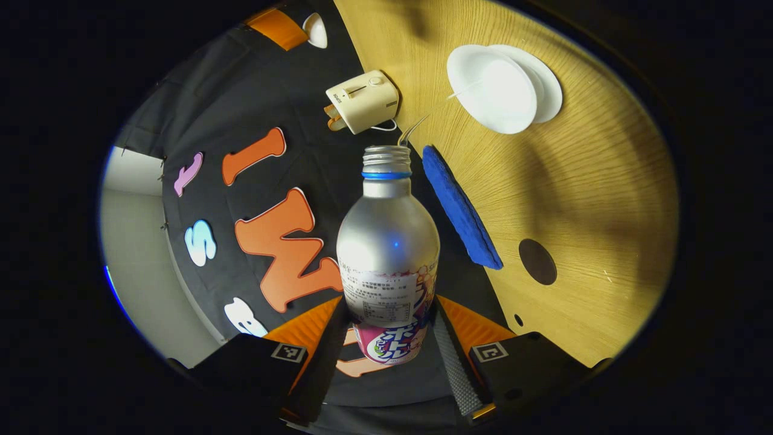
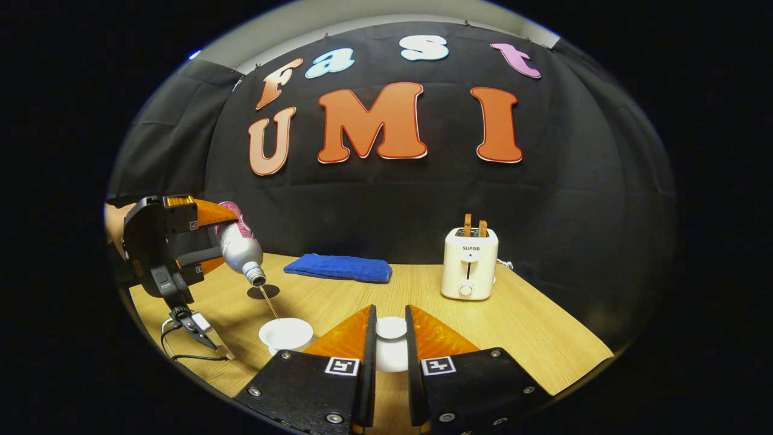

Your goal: Open the teacup lid with one hand, grasp the water bottle and pour water into the teacup with the other hand; after pouring, place the water bottle on the coaster and then close the teacup lid.

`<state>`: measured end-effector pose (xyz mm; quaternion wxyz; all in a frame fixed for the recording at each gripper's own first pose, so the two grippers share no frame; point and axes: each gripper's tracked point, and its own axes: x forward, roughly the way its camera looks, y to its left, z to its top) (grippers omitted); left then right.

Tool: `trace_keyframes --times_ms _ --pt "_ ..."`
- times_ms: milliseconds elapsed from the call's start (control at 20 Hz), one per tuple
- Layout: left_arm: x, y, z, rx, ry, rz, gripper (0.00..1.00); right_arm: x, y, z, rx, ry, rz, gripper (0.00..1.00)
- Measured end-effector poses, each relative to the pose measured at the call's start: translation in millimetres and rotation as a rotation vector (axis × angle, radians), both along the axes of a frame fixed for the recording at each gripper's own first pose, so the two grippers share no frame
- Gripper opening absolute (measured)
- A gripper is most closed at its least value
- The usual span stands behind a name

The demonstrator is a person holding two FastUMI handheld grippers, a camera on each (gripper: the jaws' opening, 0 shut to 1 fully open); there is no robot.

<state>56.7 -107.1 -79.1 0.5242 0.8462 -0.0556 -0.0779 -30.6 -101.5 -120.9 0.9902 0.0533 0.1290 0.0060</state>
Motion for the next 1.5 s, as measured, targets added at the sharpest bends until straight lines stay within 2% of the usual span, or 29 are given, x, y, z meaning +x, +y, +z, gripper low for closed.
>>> trace_keyframes --times_ms 150,200,250,550,700,750,800,900,950,1200,1250,1300,1400,1500 --pt "1 1 2 0.022 -0.009 0.0 0.84 4 4 6 -0.008 -0.01 0.011 0.23" --pt "2 1 1 0.036 -0.013 0.002 0.82 4 6 6 -0.01 -0.015 0.015 0.23" --pt "2 1 -2 0.047 -0.014 -0.001 0.84 4 7 8 -0.01 -0.017 0.016 0.23" --pt "0 -6 -11 0.108 -0.02 -0.026 0.84 3 13 4 -0.018 -0.015 0.035 0.23" --pt "0 -9 -13 0.122 -0.021 -0.036 0.84 5 16 4 -0.017 -0.013 0.041 0.23" --pt "-1 -10 -14 0.126 -0.023 -0.039 0.82 6 17 4 -0.018 -0.012 0.044 0.23" --pt "-2 -12 -16 0.129 -0.023 -0.044 0.87 6 17 3 -0.02 -0.01 0.044 0.23" --pt "-1 -15 -17 0.135 -0.028 -0.052 0.82 6 19 2 -0.019 -0.009 0.047 0.23" --pt "-1 -15 -17 0.14 -0.031 -0.051 0.84 6 19 1 -0.016 -0.007 0.048 0.23" --pt "-4 -18 -23 0.155 -0.042 -0.059 0.84 8 24 -1 -0.009 -0.003 0.059 0.23" --pt "-4 -19 -24 0.156 -0.046 -0.063 0.81 9 26 -2 -0.009 -0.001 0.065 0.23" --pt "-4 -22 -21 0.155 -0.054 -0.067 0.84 9 26 -2 -0.012 0.001 0.064 0.23" --pt "-6 -24 -22 0.151 -0.062 -0.077 0.82 9 27 -3 -0.014 0.003 0.065 0.23" --pt "-8 -26 -25 0.144 -0.062 -0.087 0.84 9 29 -4 -0.008 0.002 0.07 0.23"
